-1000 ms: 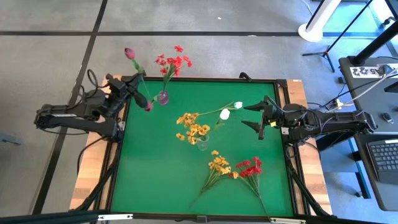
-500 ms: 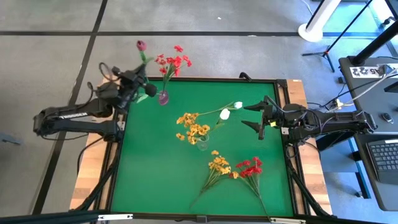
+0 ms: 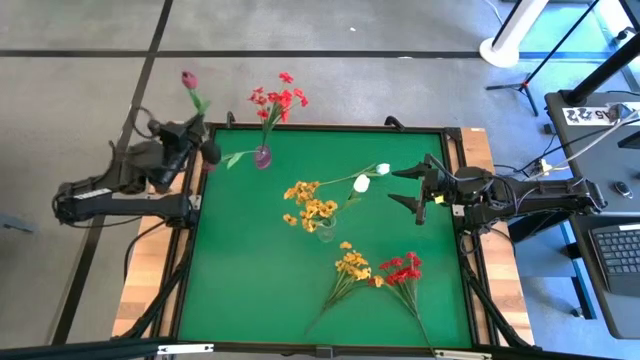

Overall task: Sort flowers into vase by color
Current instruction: Put the red flower into the violet vase

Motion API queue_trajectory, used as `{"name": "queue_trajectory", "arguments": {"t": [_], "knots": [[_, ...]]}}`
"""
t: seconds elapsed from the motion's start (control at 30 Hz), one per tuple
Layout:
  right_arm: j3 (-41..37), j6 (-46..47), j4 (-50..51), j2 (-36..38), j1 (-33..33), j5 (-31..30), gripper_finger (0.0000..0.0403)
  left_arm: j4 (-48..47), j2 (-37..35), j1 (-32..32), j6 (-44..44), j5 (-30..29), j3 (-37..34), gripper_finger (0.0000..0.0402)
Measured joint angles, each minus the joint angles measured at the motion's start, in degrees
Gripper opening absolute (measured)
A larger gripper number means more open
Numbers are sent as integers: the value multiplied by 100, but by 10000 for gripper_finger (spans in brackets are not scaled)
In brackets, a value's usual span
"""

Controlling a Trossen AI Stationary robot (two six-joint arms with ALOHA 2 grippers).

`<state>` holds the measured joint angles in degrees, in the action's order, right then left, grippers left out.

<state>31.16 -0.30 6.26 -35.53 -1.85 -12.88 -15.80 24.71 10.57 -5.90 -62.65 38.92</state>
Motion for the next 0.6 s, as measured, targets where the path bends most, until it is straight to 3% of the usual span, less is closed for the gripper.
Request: {"name": "queue_trajectory", "arguments": {"t": [0.1, 0.23, 0.37, 0.6], "knots": [[0, -1, 1, -2, 0, 0, 298, -1177, -138, 2, 1019, -259, -148, 0], [0, 0, 0, -2, 0, 0, 298, -1509, -243, 2, 1812, -144, -532, 0], [0, -2, -2, 1, 0, 0, 298, -575, -251, 2, 2027, 307, -1067, 0], [0, 0, -4, 1, 0, 0, 298, 1873, -245, 2, 1881, 944, -2217, 0]]}}
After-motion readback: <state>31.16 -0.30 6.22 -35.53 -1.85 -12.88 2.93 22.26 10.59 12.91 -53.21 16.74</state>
